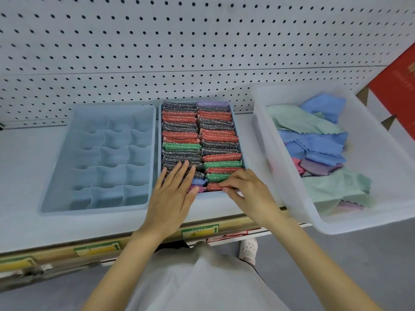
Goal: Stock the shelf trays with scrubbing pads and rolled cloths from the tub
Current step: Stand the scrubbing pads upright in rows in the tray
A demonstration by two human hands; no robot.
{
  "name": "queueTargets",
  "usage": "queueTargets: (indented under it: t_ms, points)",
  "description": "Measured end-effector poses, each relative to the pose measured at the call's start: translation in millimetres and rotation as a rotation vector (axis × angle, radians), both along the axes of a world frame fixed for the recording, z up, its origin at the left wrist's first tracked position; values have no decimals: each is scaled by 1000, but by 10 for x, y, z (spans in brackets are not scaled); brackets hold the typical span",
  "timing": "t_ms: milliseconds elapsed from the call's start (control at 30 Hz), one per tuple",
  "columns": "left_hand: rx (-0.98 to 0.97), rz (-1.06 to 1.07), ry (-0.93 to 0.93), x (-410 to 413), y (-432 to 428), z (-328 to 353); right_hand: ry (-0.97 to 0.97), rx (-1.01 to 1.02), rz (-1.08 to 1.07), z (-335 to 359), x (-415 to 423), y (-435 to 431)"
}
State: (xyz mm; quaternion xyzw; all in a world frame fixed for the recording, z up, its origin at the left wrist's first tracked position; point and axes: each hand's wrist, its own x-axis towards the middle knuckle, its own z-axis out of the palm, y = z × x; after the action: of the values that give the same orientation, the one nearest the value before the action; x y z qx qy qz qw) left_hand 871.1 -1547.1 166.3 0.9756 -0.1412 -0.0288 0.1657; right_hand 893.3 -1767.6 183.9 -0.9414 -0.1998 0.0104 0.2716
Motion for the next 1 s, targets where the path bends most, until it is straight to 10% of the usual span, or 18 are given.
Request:
queueTargets:
  t_ms: [200,300,533,1000]
  points:
    - [-491,378,-43,-13,226,336,-14,200,-212,51,137,1]
    - [-464,629,-208,58,730,311,43,132,-265,108,323,60]
    - [-174,925,92,184,1800,89,246,13,-366,199,853,350]
    - [-671,1068,16,15,2055,270,350,109,-325,125,1104,304]
